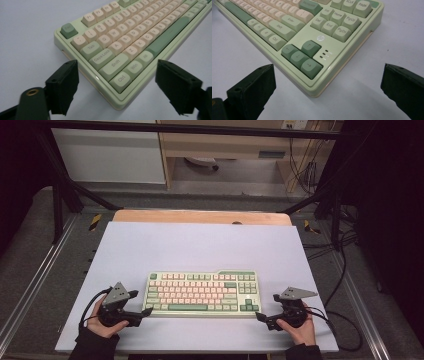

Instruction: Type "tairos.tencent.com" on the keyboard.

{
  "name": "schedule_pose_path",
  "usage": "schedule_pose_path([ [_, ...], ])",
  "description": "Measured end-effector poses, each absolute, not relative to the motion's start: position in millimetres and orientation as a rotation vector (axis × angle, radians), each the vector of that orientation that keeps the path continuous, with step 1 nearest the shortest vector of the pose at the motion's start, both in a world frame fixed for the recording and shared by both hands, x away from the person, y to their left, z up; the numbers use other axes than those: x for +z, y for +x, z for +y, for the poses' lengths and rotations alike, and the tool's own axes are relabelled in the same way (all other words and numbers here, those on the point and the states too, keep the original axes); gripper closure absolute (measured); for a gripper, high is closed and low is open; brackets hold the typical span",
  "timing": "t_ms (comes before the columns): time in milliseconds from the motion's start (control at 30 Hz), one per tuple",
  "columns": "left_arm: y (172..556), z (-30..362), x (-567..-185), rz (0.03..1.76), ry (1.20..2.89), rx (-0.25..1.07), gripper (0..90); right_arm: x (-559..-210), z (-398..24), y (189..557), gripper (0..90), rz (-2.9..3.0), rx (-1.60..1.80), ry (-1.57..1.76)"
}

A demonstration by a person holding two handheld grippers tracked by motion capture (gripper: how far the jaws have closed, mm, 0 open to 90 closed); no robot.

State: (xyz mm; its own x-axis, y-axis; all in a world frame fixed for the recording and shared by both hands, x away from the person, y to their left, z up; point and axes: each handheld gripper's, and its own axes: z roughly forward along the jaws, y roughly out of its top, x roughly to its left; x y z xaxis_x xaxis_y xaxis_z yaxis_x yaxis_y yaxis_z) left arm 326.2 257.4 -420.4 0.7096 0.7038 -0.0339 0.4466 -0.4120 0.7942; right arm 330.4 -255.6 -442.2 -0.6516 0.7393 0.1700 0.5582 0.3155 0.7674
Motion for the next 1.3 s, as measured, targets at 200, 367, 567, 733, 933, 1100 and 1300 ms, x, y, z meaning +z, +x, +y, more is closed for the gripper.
schedule_pose_path([
  [200,327,250,-414,0.866,2.063,0.372,40.3,-443,-255,331,0.3,2.368,1.245,1.185],
  [367,329,242,-412,0.867,2.072,0.361,50.9,-442,-256,330,0.3,2.367,1.249,1.186],
  [567,330,234,-410,0.868,2.074,0.369,63.4,-442,-255,330,0.3,2.365,1.251,1.186],
  [733,333,225,-409,0.872,2.087,0.363,71.7,-442,-255,331,0.3,2.366,1.247,1.183],
  [933,338,213,-407,0.86,2.093,0.358,78.9,-442,-255,331,0.3,2.366,1.245,1.182],
  [1100,341,206,-406,0.863,2.087,0.361,87.0,-442,-255,331,0.3,2.367,1.245,1.182],
  [1300,346,199,-404,0.862,2.085,0.353,89.7,-443,-255,331,0.3,2.37,1.241,1.184],
])
